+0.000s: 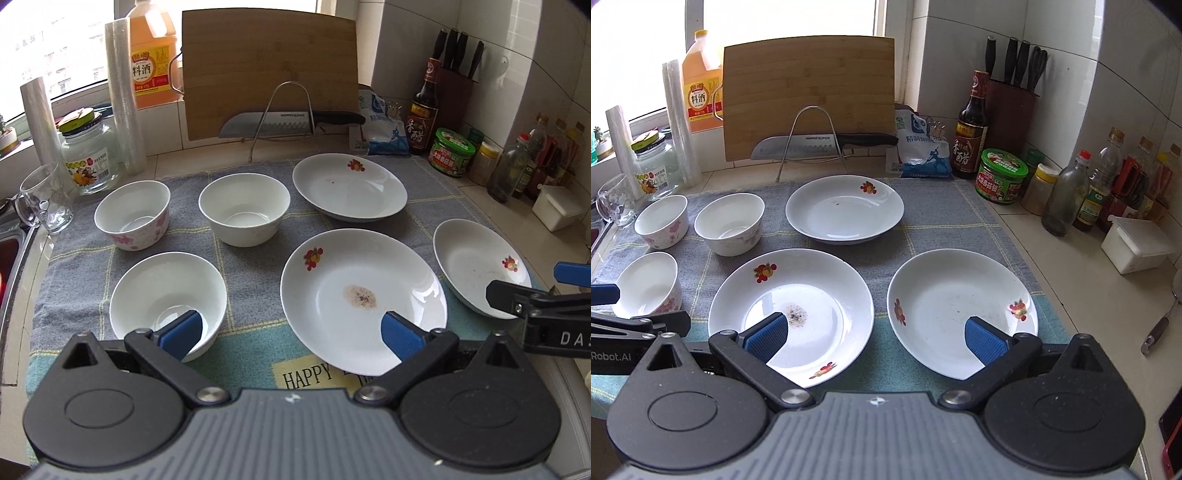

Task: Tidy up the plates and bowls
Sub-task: 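Move the left tool to the stained fruit-print plate and grip its rim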

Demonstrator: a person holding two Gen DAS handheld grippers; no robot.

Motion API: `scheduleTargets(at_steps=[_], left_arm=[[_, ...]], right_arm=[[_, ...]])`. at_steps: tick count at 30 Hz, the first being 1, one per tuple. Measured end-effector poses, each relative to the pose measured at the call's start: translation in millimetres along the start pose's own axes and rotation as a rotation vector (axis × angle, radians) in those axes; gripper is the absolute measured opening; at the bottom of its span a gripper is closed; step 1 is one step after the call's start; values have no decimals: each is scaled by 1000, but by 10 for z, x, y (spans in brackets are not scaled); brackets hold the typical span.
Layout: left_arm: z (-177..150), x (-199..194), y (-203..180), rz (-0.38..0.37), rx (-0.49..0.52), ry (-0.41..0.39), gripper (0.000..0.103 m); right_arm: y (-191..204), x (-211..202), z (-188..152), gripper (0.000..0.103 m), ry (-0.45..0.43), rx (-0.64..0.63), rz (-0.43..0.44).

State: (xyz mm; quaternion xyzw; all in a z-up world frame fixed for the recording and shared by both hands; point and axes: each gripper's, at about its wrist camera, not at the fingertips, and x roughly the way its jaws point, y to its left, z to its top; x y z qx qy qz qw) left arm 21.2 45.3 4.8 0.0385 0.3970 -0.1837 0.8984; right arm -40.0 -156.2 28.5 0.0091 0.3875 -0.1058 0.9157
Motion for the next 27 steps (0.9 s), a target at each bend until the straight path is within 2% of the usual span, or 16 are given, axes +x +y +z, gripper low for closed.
scheduleTargets(at_steps=[3,5,8,19,23,27], left_arm=[[8,-18,-24,-10,27,-14,102],[18,1,-42,-5,42,1,102],[2,52,-35,-37,56,31,102],[24,128,-164,-57,79,-21,102],[64,188,-225,-59,61,-55,102],[141,242,-313,-71,61,-42,102]], right_arm=[[-104,-46,-63,103,-12,2,-38],[-179,-76,-110,103,-28,-2,-55],[-287,-85,-185,103,-46,-12,-68],[-677,258,-539,103,15,27,-90],[-777,392,-620,103,37,26,-61],[-877,570,-632,103,48,12,-20]])
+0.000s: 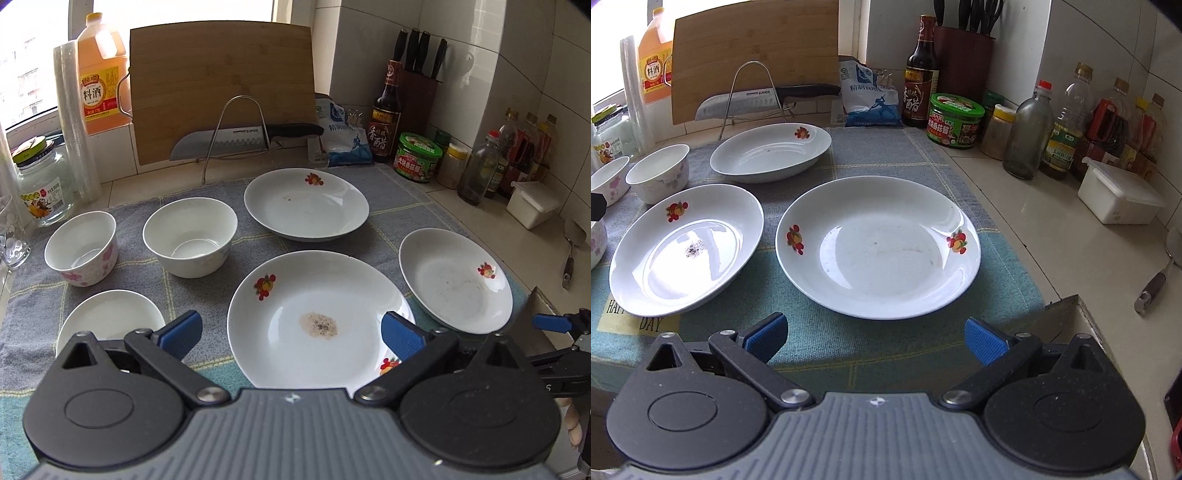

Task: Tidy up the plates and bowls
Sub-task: 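Move the left tool to the stained fruit-print plate and grip its rim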

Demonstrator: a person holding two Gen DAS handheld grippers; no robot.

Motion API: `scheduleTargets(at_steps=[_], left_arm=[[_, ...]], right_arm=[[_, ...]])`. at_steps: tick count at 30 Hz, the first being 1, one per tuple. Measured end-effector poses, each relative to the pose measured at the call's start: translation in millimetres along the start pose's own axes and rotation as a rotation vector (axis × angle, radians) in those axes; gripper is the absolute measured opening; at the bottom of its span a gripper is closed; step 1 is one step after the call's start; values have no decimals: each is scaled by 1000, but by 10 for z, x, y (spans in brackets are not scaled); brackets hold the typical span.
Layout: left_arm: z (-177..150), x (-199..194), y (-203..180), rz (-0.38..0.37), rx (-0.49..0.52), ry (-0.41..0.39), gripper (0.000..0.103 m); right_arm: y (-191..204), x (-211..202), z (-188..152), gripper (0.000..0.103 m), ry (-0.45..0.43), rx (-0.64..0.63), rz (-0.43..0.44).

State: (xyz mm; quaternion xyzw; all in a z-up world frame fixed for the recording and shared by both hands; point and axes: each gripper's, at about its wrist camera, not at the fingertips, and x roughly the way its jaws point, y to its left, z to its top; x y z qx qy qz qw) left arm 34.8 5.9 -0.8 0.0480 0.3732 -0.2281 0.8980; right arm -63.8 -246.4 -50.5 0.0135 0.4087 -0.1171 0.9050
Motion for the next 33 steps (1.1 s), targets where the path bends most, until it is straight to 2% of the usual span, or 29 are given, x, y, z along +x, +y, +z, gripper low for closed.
scheduleTargets(at_steps=[7,11,15,23,33], left_arm=[[168,193,-128,41,-42,28,102],[270,330,-265,50,-13,46,102],[388,500,-462,70,43,68,102],[561,778,-797,28,154,81,102],[774,1047,-1199,-120,283,97,102]], right_arm=[[-187,416,1,103,48,-53,68],[-294,547,40,103,51,-62,123],[-326,679,69,103,65,-91,135],[-414,718,59,103,29,-117,174],[-493,683,-57,103,-52,-126,200]])
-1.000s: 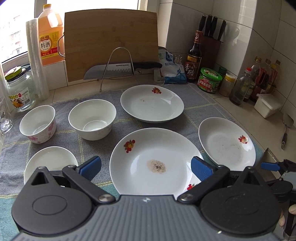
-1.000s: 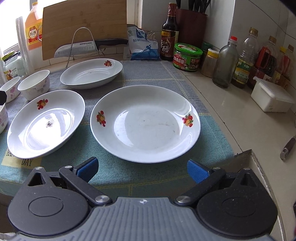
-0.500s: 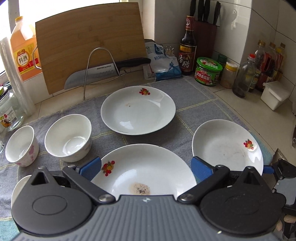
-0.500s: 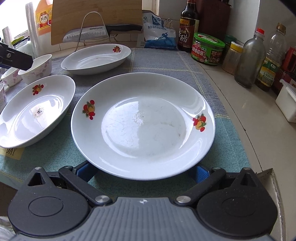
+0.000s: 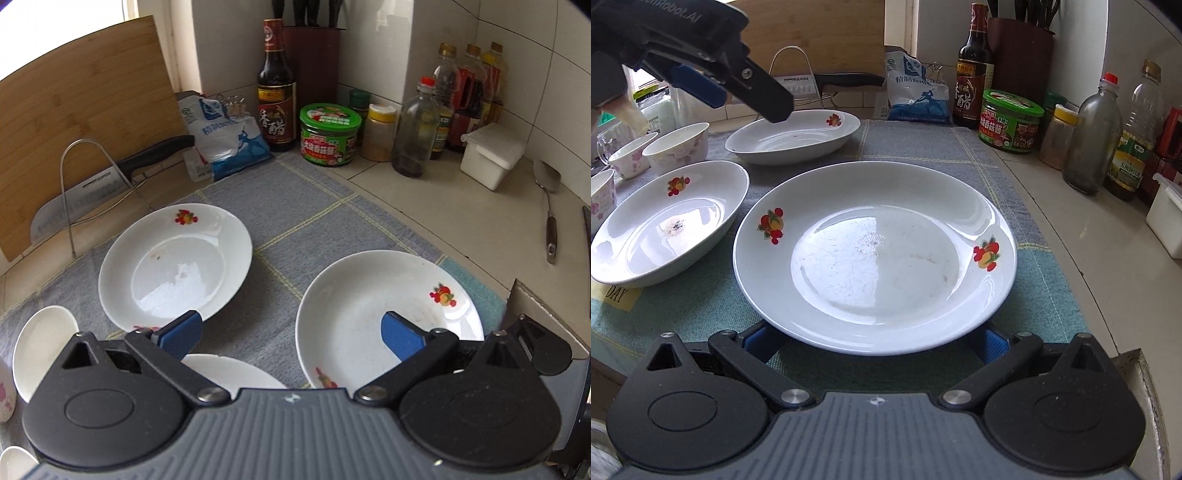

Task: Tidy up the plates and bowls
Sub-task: 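Move the left tool to the stained fruit-print plate and grip its rim, then lift the stained plate with the left tool off the towel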

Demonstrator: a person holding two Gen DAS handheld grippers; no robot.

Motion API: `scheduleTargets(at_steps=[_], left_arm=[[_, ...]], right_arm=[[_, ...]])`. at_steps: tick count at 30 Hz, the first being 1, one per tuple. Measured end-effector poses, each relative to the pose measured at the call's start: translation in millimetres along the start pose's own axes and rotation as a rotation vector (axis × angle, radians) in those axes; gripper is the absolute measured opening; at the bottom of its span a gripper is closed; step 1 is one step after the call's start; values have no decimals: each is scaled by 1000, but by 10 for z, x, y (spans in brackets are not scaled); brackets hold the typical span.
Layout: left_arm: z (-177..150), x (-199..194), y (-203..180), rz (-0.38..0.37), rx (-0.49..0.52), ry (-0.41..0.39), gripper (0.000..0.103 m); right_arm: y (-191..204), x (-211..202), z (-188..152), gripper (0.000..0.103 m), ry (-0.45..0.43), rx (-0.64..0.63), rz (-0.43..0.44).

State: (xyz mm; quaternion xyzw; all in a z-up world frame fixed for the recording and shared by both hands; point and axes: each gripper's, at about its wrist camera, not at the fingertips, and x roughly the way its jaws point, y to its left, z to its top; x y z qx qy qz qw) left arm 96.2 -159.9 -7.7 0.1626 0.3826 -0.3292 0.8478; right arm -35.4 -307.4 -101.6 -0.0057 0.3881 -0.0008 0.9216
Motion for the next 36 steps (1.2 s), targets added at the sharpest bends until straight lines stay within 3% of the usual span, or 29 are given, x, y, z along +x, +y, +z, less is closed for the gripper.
scheduleTargets(at_steps=[7,12,18,22,33,36], left_arm=[[199,308,-100,-90,63,2,102],[310,655,-137,-127,87,71,101],[381,948,-214,-208,187,150,98],[439,1119,-213,-258,214,214,92],[433,1330,-202,-322,247,330,88],[445,1348,-191,-336,247,350,79]], right_arm=[[-33,-20,-63,103,-41,2,4],[-24,-11,-66,103,-47,-16,2],[-59,-4,-63,103,-46,-36,22],[-81,1,-68,103,-54,-53,43],[-120,-6,-90,103,-71,-66,63],[-134,-1,-85,103,-71,-71,67]])
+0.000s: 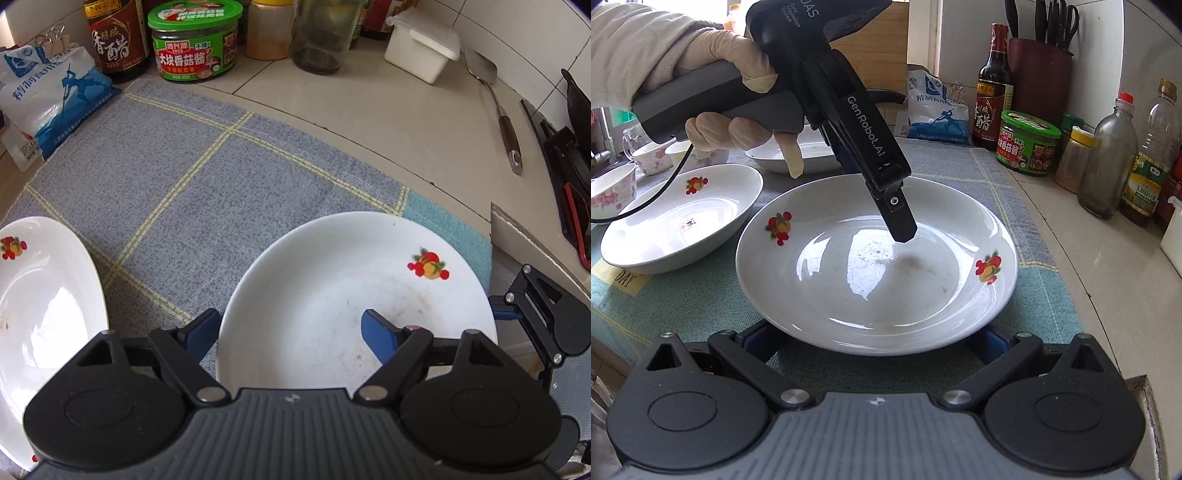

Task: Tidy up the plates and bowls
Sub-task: 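Lift the stained plate with the left tool off the towel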

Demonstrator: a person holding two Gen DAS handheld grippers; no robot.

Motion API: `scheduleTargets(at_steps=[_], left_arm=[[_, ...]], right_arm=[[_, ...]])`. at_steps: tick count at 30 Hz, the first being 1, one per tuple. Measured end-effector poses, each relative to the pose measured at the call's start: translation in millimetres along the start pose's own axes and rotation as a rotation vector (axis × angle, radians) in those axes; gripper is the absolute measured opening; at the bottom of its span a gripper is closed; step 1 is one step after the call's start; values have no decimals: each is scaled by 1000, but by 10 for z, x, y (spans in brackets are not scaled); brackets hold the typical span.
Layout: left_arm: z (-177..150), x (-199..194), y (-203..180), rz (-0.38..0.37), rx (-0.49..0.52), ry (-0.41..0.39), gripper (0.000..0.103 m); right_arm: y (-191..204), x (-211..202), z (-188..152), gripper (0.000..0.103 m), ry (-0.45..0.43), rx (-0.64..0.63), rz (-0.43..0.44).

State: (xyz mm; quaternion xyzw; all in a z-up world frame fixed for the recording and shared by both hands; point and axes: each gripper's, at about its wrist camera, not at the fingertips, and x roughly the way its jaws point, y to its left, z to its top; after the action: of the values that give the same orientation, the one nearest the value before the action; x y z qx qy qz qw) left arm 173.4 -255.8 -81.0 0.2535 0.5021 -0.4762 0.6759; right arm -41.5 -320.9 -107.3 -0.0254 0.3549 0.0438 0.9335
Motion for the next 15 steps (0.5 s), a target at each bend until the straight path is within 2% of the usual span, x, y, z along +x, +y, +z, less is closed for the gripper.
scheduleTargets(at_steps=[2,15], left_arm=[[7,-2,11,-13,3,7,75],[29,15,29,-26,30,24,72]], right_arm=[[-5,-1,0,103,0,-3,2],[-9,8,23,103,12,-1,0]])
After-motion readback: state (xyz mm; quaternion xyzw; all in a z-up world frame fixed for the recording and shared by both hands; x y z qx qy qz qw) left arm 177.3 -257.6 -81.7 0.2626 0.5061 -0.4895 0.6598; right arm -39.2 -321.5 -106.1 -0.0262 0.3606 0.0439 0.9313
